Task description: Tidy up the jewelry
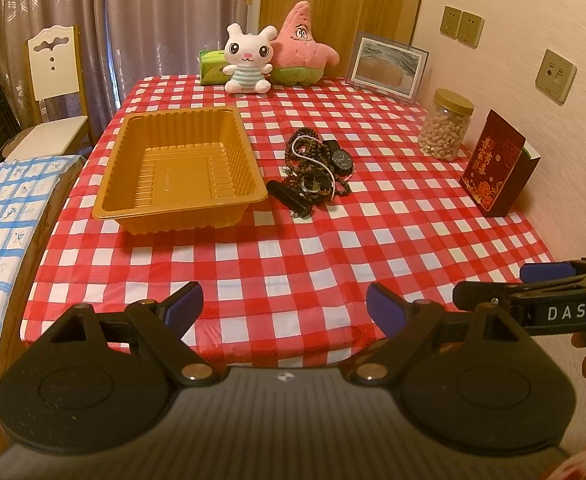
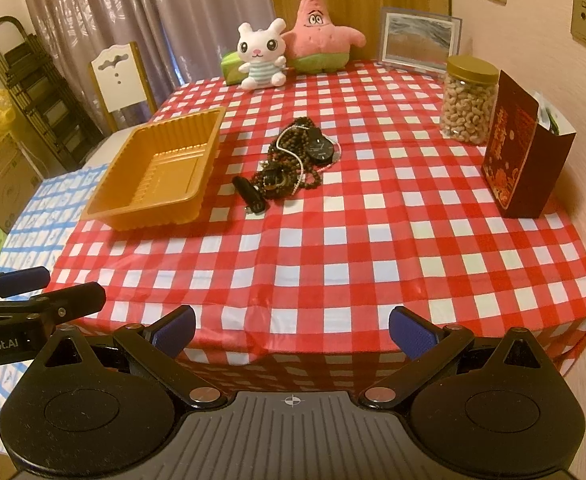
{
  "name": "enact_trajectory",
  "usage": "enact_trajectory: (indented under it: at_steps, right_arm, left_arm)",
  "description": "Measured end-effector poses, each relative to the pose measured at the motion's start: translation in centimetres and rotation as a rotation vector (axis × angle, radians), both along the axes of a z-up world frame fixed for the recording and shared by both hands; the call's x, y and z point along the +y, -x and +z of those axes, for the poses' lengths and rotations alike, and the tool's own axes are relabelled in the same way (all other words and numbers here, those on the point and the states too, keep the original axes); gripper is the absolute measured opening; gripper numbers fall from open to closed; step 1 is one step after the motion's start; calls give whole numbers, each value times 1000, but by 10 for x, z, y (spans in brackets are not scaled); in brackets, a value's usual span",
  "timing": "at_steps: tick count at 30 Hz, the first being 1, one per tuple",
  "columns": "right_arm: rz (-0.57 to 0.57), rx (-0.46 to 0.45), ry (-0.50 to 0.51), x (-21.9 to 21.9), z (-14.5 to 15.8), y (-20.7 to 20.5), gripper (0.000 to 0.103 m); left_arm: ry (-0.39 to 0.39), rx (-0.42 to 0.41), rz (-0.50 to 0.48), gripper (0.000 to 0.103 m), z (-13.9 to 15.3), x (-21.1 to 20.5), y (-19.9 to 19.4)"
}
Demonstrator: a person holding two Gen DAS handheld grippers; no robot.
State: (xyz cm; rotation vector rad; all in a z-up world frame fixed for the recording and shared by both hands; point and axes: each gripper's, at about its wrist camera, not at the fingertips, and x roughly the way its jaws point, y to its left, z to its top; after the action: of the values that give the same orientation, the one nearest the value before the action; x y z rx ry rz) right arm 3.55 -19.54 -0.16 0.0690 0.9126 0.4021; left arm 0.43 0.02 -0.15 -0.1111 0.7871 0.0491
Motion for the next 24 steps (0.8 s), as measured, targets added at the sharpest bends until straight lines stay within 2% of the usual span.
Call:
enact_trajectory:
  at_steps: [24]
  right_arm:
    - [2,2,2,0,-2,-4,103]
  left_arm:
    - [3,2,2,88,-1,2,-2]
